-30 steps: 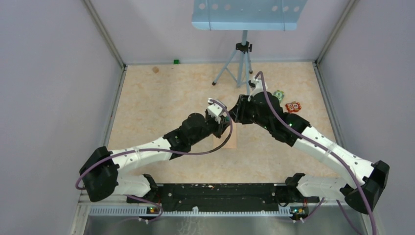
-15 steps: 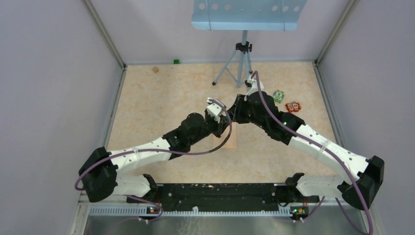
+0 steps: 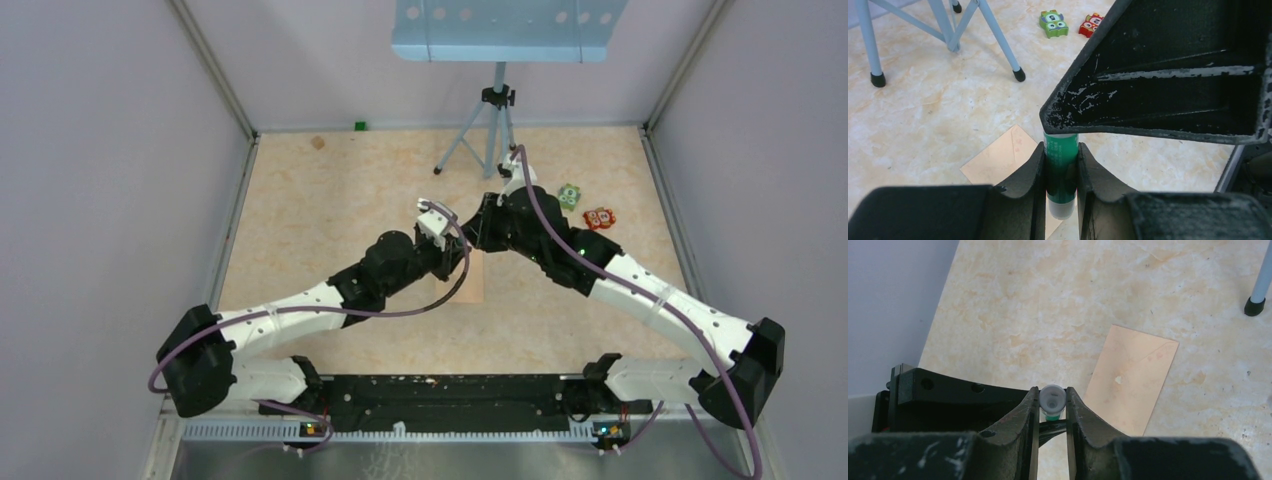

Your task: Place the letter into the envelope and seal it

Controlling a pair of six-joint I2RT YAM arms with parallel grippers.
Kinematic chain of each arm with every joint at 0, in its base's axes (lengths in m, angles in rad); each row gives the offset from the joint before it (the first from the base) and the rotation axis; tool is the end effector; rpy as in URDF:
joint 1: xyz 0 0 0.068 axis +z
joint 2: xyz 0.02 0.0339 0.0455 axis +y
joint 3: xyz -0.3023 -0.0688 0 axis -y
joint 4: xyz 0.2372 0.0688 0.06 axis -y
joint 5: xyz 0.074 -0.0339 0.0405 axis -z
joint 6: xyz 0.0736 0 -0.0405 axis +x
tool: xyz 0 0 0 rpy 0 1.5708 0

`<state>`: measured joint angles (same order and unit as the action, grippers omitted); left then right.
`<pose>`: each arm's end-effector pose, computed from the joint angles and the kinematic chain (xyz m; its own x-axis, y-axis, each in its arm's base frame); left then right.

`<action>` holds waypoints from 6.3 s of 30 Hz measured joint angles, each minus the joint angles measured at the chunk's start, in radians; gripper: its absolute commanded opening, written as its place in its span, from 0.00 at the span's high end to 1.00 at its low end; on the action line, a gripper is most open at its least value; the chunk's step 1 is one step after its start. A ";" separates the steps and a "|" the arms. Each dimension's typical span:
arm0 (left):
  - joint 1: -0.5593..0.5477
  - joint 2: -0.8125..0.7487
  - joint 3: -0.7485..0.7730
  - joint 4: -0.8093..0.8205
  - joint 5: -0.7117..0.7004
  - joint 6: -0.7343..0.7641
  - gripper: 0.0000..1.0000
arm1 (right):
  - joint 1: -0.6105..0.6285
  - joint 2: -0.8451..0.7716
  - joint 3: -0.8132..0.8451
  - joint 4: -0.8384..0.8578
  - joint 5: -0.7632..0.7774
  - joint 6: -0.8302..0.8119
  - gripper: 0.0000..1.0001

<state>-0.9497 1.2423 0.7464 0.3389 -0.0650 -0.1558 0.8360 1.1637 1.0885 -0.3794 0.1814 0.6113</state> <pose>0.1815 -0.2455 0.3165 -0.2100 0.0274 -0.9773 0.7507 0.6449 -0.1432 0.1928 0.1936 0.3688 -0.5976 0.1807 -0.7812 -0.3397 0.8255 0.4508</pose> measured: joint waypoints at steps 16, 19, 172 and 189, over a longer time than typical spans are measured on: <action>0.207 -0.143 -0.112 0.192 0.629 -0.302 1.00 | -0.148 -0.107 -0.088 0.209 -0.626 -0.216 1.00; 0.225 -0.148 -0.137 0.243 0.712 -0.364 1.00 | -0.168 -0.107 -0.103 0.236 -0.748 -0.228 0.99; 0.187 -0.224 -0.113 0.045 0.524 -0.209 1.00 | -0.112 -0.095 -0.120 0.266 -0.606 -0.193 1.00; 0.051 -0.156 -0.059 -0.089 0.241 -0.087 1.00 | -0.096 -0.112 -0.115 0.161 -0.379 -0.093 0.46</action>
<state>-0.8982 1.0859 0.6872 0.2501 0.1764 -0.2432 0.7403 1.0519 0.9737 -0.2180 -0.1978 0.5186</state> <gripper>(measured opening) 0.264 0.627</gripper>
